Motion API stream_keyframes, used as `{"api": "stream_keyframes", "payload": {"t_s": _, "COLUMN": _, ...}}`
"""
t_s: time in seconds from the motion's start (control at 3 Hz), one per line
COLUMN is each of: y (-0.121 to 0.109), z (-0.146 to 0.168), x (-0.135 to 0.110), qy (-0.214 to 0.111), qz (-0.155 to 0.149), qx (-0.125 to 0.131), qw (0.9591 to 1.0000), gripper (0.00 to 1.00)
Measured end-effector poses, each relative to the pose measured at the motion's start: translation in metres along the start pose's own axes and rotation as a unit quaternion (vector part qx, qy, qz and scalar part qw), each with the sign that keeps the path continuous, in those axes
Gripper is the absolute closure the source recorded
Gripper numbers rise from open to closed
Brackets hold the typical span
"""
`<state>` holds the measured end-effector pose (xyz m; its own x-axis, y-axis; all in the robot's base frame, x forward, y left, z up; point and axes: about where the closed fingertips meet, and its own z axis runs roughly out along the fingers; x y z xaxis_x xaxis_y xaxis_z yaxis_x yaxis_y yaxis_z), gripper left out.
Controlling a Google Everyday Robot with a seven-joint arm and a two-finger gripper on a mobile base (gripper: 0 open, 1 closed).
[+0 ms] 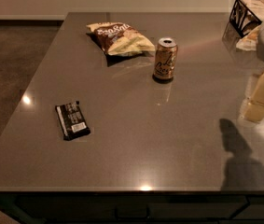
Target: Pick rxbar chocolate
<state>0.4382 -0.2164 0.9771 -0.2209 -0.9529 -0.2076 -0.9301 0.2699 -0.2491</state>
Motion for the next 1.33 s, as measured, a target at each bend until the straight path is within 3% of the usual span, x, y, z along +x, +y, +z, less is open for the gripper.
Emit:
{"api": "stream_keyframes", "payload": {"t_s": 0.33, "y": 0.0, "z": 0.0, "x": 0.0, "qy": 0.0, "qz": 0.0, "qx": 0.0, "qw": 1.0, "gripper": 0.0}}
{"api": "stream_keyframes", "payload": {"t_s": 0.67, "y": 0.007, "z": 0.003, "x": -0.022, "qy": -0.011, "qz": 0.005, "qx": -0.008, "qw": 0.9999, "gripper": 0.0}}
{"api": "stream_keyframes", "payload": {"t_s": 1.33, "y": 0.034, "z": 0.055, "x": -0.118, "qy": -0.046, "qz": 0.052, "qx": -0.038, "qw": 0.9969, "gripper": 0.0}}
